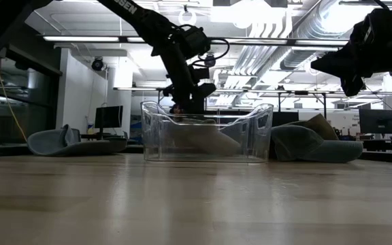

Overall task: Pick & Place hat
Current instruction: Put the left blue cap into the bottom transparent bin

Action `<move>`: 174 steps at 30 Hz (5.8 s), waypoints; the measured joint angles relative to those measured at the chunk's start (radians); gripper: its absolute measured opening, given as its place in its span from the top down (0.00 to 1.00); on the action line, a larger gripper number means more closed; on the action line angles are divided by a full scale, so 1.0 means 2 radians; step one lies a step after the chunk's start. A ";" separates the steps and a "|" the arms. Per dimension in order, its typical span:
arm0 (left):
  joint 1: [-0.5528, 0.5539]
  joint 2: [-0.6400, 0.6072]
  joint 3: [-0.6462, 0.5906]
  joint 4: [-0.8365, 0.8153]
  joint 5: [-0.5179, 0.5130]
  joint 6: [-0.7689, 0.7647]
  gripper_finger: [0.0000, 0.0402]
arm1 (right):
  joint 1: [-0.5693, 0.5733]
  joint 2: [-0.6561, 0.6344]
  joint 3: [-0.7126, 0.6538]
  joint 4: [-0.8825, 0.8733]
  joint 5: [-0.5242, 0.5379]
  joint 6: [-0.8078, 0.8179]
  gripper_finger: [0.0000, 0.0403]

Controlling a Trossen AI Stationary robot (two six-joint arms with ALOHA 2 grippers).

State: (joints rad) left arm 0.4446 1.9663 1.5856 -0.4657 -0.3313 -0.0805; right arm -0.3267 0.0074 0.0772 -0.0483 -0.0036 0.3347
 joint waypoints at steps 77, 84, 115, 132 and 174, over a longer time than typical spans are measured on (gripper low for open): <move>0.000 -0.367 -0.342 -0.194 0.014 -0.377 0.19 | 0.000 0.000 0.000 0.000 0.000 0.000 1.00; 0.000 -0.317 -0.342 -0.180 -0.064 -0.377 0.15 | 0.000 0.000 0.000 0.000 0.000 0.000 1.00; 0.051 -0.161 -0.342 -0.113 -0.102 -0.326 0.15 | 0.000 0.000 0.000 0.000 0.000 0.000 1.00; 0.056 -0.152 -0.342 -0.115 -0.079 -0.325 0.57 | 0.000 0.000 0.000 0.000 0.000 0.000 1.00; 0.056 -0.532 -0.302 -0.130 -0.002 -0.344 1.00 | 0.000 0.000 0.000 0.000 0.000 0.000 1.00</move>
State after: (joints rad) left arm 0.5564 0.9014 0.9821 -0.7263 -0.3349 -0.7693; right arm -0.3267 0.0071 0.0772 -0.0483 -0.0032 0.3339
